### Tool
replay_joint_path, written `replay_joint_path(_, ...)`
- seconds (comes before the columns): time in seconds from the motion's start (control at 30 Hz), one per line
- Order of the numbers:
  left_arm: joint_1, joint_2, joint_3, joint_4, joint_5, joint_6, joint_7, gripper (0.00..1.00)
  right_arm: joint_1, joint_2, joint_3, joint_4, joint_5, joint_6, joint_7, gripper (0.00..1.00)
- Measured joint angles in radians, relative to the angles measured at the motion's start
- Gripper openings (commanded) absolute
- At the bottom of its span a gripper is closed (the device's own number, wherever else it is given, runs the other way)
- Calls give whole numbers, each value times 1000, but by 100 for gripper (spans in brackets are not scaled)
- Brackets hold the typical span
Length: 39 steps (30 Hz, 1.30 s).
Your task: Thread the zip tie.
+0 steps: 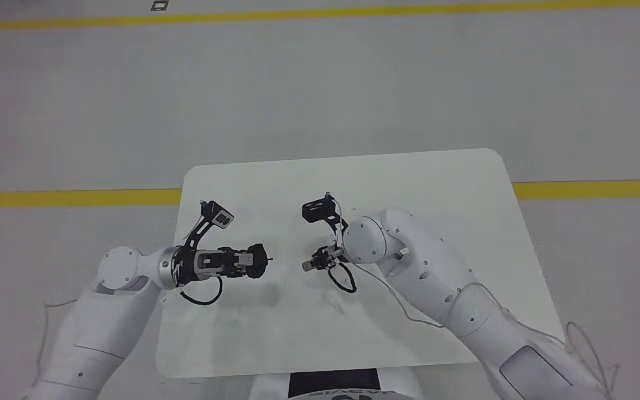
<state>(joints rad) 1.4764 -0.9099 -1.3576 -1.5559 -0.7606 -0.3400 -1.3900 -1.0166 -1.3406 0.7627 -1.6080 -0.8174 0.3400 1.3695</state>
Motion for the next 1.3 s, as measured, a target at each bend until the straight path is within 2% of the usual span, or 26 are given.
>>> replay_joint_path(0.13,0,0,0,0,0,0,0,0,-9,-2,-12,-4,-4,-15,-29,100)
replay_joint_path(0.27,0,0,0,0,0,0,0,0,18,-15,-56,8,-61,0,-21,100)
replay_joint_path(0.47,0,0,0,0,0,0,0,0,59,-59,-94,70,-132,0,20,100)
replay_joint_path(0.7,0,0,0,0,0,0,0,0,51,-117,-68,173,-189,0,20,100)
replay_joint_path(0.93,0,0,0,0,0,0,0,0,48,-121,-61,171,-199,0,20,100)
replay_joint_path(1.07,0,0,0,0,0,0,0,0,33,-119,-55,175,-208,-5,-17,100)
replay_joint_path(1.3,0,0,0,0,0,0,0,0,29,-125,-36,175,-235,0,-6,100)
